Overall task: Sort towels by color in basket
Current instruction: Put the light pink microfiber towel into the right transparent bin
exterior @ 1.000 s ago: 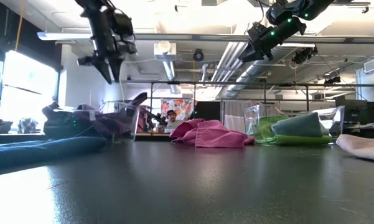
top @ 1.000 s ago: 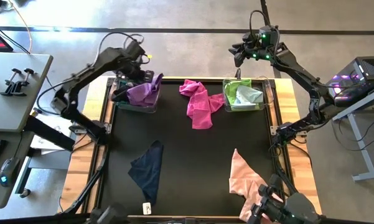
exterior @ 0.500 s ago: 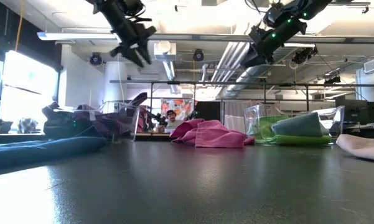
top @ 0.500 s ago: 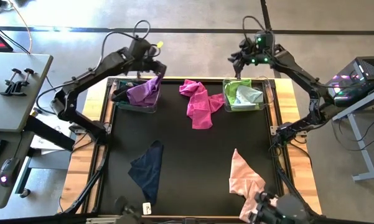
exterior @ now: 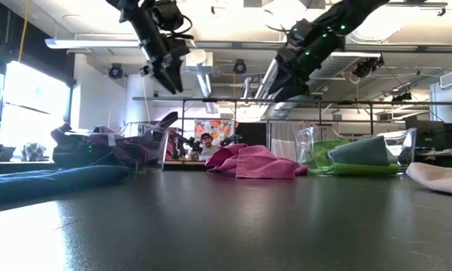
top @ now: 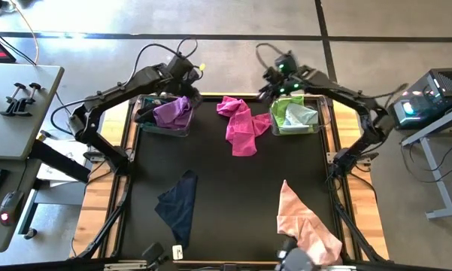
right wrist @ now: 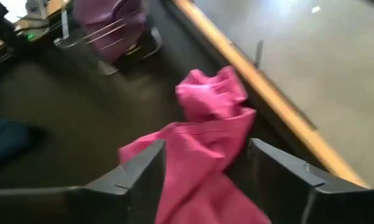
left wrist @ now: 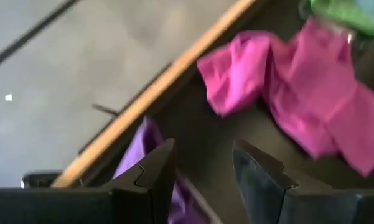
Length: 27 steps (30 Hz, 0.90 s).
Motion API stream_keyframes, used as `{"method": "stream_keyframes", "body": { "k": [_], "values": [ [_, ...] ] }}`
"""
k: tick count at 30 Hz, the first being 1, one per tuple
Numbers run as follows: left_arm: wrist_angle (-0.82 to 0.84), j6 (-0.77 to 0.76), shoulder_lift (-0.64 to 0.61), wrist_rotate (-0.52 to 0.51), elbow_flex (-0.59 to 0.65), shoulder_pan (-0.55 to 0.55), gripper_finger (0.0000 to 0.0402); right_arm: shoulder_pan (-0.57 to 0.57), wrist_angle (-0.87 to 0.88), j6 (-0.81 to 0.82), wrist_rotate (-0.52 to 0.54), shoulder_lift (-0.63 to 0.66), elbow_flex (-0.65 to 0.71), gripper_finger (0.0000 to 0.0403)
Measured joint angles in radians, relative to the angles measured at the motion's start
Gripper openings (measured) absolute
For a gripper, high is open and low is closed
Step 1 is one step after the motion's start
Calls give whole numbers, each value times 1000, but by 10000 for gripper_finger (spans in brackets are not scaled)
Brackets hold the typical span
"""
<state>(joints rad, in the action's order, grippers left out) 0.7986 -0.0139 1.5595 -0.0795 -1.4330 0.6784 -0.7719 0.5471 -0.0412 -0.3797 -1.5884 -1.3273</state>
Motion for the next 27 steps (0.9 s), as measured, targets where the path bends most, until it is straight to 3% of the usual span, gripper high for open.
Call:
{"method": "stream_keyframes", "body": {
  "k": [5, 15, 20, 27],
  "values": [
    [87, 61, -2, -1, 0, -1, 145, 96, -5, 66, 74, -60, 0, 262],
    [92, 105, -2, 19, 0, -1, 145, 210, 29, 158, 141, -189, 0, 264],
    [131, 105, -2, 45, 0, -2, 145, 271, 152, 125, 84, -188, 0, 264],
    [132, 130, -2, 46, 0, -6, 145, 405, 396, 118, 88, -145, 0, 264]
  ]
}}
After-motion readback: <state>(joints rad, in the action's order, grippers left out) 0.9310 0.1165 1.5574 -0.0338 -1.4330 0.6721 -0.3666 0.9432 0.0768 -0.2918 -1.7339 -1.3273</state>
